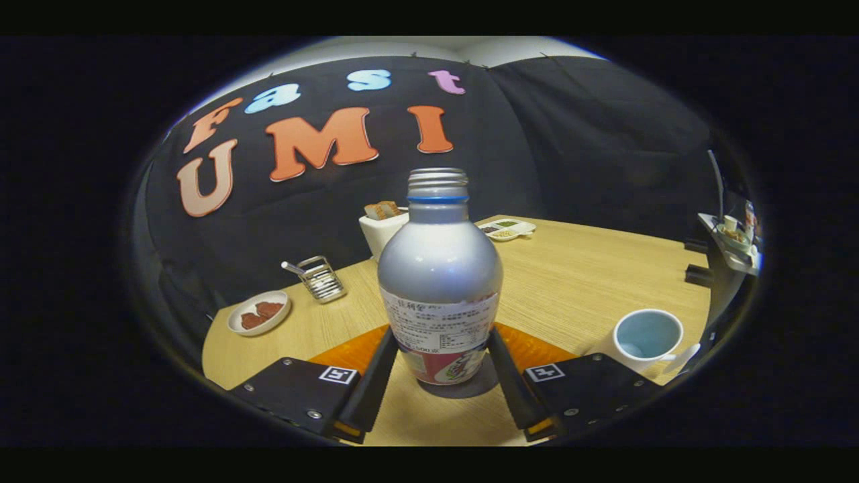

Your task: Take the bottle from table, then pour the juice into the cup, finally place the bottle on the coaster

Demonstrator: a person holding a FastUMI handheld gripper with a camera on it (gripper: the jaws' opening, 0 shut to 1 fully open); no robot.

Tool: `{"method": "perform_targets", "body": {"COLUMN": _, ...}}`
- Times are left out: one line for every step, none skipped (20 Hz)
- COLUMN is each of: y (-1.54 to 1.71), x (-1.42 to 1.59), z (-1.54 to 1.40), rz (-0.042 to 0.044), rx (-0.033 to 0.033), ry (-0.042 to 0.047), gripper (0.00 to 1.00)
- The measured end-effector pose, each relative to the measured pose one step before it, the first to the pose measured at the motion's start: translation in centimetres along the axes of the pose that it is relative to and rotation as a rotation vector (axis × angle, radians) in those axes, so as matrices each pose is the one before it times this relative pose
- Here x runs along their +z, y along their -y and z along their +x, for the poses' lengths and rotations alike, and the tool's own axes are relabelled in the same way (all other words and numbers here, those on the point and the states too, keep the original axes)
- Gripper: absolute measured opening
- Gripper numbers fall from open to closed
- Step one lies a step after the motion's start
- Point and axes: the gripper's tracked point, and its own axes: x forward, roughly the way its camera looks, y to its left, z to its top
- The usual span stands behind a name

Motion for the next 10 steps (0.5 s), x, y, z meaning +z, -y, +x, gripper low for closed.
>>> {"method": "perform_targets", "body": {"y": 0.044, "x": -0.425, "z": 0.390, "rz": -0.03224, "rx": -0.00929, "ry": -0.00674, "gripper": 0.76}}
{"method": "perform_targets", "body": {"y": -0.082, "x": -0.300, "z": 0.302, "rz": -0.02460, "rx": -0.00083, "ry": -0.01215, "gripper": 0.76}}
{"method": "perform_targets", "body": {"y": -0.152, "x": -0.372, "z": 0.518, "rz": -0.02124, "rx": 0.00207, "ry": -0.00686, "gripper": 0.76}}
{"method": "perform_targets", "body": {"y": -0.280, "x": -0.264, "z": 0.321, "rz": -0.01801, "rx": 0.00088, "ry": 0.00184, "gripper": 0.76}}
{"method": "perform_targets", "body": {"y": -0.115, "x": -0.004, "z": 0.277, "rz": -0.01840, "rx": -0.00232, "ry": 0.00603, "gripper": 0.76}}
{"method": "perform_targets", "body": {"y": 0.019, "x": -0.086, "z": 0.116, "rz": -0.01487, "rx": -0.00599, "ry": -0.00072, "gripper": 0.76}}
{"method": "perform_targets", "body": {"y": -0.073, "x": -0.122, "z": 0.100, "rz": -0.01666, "rx": -0.00036, "ry": 0.00551, "gripper": 0.76}}
{"method": "perform_targets", "body": {"y": 0.201, "x": -0.175, "z": -0.049, "rz": -0.01651, "rx": -0.01269, "ry": 0.00133, "gripper": 0.77}}
{"method": "perform_targets", "body": {"y": 0.243, "x": -0.128, "z": -0.003, "rz": -0.01272, "rx": -0.00835, "ry": 0.00336, "gripper": 0.77}}
{"method": "perform_targets", "body": {"y": 0.021, "x": -0.092, "z": 0.109, "rz": -0.00328, "rx": -0.00103, "ry": 0.00059, "gripper": 0.77}}
